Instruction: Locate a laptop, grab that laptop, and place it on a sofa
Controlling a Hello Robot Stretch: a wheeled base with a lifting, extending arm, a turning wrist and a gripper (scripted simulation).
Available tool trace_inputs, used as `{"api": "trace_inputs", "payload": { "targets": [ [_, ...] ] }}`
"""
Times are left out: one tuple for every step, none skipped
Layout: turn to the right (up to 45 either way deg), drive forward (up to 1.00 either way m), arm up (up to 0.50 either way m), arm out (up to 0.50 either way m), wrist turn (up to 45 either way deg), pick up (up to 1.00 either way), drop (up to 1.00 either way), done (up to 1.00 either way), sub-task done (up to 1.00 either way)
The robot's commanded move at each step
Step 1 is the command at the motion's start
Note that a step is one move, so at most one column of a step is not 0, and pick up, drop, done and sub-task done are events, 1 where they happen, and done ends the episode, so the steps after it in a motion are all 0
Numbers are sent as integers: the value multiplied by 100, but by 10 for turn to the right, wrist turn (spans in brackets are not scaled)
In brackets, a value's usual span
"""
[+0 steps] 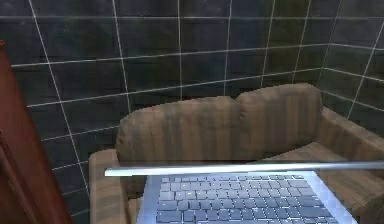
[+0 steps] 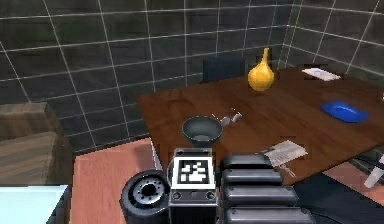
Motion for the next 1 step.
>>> {"api": "trace_inputs", "payload": {
  "targets": [
    [420, 0, 0, 0, 0, 0, 0, 0, 0]
  ]
}}
